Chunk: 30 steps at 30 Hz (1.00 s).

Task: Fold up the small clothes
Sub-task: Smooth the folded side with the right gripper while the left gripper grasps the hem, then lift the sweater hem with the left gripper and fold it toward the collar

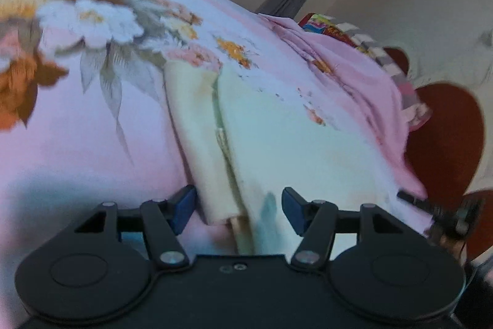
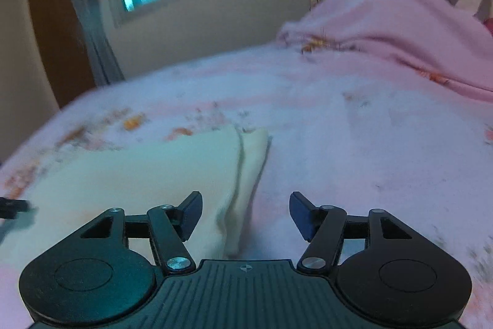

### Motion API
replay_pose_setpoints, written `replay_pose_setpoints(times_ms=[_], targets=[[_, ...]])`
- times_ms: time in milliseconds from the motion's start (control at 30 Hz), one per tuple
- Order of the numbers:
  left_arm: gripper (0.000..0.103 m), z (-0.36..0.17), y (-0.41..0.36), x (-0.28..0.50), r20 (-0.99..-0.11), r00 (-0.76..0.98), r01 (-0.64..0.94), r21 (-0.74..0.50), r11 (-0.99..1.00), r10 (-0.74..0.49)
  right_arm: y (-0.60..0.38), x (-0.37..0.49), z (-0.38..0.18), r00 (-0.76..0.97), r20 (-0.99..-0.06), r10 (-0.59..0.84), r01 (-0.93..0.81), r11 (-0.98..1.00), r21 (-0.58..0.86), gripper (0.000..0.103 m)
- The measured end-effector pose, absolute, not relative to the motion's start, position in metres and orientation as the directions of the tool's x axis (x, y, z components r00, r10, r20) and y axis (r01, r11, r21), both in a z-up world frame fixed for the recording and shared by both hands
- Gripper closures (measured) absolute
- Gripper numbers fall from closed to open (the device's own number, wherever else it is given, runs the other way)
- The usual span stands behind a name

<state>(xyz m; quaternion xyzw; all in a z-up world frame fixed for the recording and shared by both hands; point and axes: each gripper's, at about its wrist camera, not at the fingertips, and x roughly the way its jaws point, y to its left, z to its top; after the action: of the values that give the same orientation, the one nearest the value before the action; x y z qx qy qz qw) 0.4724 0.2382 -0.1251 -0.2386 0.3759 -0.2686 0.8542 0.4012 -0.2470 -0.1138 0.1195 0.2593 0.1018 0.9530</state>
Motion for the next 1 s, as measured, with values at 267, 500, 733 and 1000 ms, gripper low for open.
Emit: replay_pose_setpoints(times_ms=[267, 500, 733, 1000], targets=[[0.046, -0.143, 0.249, 0.493, -0.418, 0.451, 0.287, -0.769, 0.572, -0.789, -0.295, 0.350, -0.121, 0.884, -0.413, 0.220, -0.068, 0.933, 0.353, 0.040], [0.082, -0.162, 0.246, 0.504, -0.421, 0.483, 0.257, -0.770, 0.584, -0.768, -0.319, 0.345, -0.123, 0.888, -0.424, 0.180, -0.012, 0.930, 0.368, 0.040], [0.083, -0.139, 0.220, 0.505, -0.553, 0.489, 0.254, -0.650, 0.716, -0.675, -0.349, 0.337, -0.125, 0.895, -0.420, 0.149, 0.044, 0.908, 0.417, 0.040], [0.089, -0.065, 0.170, 0.500, -0.638, 0.526, 0.240, -0.524, 0.817, -0.563, -0.401, 0.307, -0.123, 0.916, -0.393, 0.085, 0.119, 0.876, 0.467, 0.040]])
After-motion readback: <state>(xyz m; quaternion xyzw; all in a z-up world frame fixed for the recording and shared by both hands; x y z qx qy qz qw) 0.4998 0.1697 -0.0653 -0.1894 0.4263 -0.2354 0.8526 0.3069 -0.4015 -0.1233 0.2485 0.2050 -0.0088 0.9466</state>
